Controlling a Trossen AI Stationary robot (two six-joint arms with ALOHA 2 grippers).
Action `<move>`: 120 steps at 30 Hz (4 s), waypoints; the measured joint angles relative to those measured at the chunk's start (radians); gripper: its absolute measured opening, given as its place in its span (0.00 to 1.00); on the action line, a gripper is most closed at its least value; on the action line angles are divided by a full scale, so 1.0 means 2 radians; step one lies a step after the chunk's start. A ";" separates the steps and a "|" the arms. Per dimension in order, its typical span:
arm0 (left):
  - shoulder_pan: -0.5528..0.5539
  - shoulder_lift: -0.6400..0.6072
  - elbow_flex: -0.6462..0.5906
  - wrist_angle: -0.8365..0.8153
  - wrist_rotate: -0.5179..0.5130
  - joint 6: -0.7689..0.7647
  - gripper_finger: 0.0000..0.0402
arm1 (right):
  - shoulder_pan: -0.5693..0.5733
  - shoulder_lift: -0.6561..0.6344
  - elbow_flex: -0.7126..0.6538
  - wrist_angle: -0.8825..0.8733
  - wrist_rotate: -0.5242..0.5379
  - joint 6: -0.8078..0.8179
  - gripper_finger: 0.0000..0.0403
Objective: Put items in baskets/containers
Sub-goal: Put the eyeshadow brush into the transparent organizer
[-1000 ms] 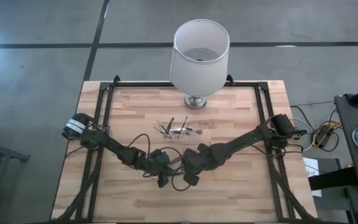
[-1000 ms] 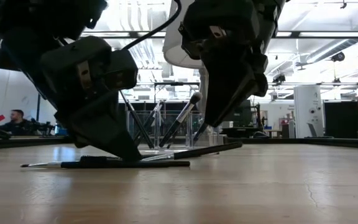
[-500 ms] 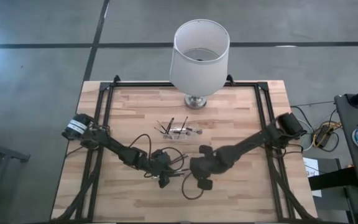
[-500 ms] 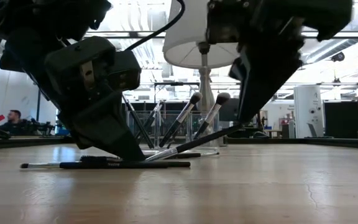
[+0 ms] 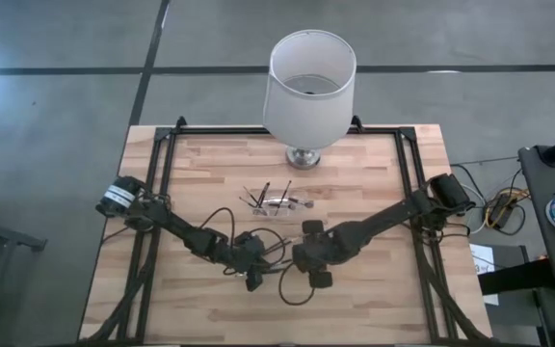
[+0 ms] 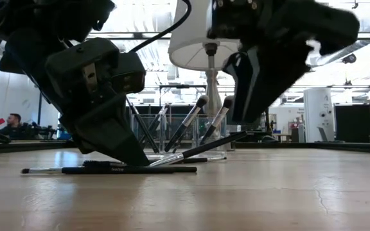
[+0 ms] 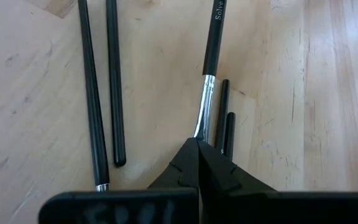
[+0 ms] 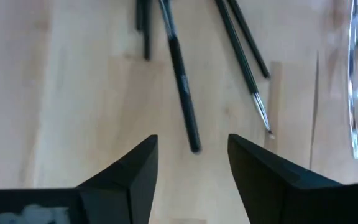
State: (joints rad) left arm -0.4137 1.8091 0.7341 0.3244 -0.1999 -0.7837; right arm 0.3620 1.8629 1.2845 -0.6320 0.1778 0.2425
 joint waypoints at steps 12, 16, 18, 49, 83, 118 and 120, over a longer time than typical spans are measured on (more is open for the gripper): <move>0.000 0.000 -0.001 0.000 0.000 -0.004 0.00 | -0.020 0.070 0.072 0.023 -0.041 -0.056 0.43; 0.000 0.000 -0.001 -0.001 0.000 -0.005 0.00 | -0.021 0.089 0.088 0.022 -0.041 -0.057 0.42; 0.000 0.000 -0.001 -0.001 0.000 -0.005 0.00 | -0.023 0.092 0.089 0.023 -0.037 -0.057 0.43; 0.000 0.001 -0.001 0.002 0.000 -0.015 0.00 | -0.039 0.115 0.087 0.049 -0.068 -0.056 0.14; -0.135 -0.341 -0.012 -0.150 -0.285 -0.042 0.00 | 0.076 0.007 0.074 -0.177 0.577 0.670 0.07; 0.015 -0.334 -0.154 -0.172 -0.238 0.068 0.00 | -0.051 -0.062 -0.210 0.547 0.548 0.359 0.06; 0.020 -0.335 -0.155 -0.172 -0.218 0.109 0.00 | -0.052 -0.041 -0.195 0.546 0.548 0.349 0.06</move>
State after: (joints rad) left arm -0.3743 1.1397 0.4236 -0.0195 -0.6365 -0.5654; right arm 0.2588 1.7815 0.8954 0.4610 1.2747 0.9410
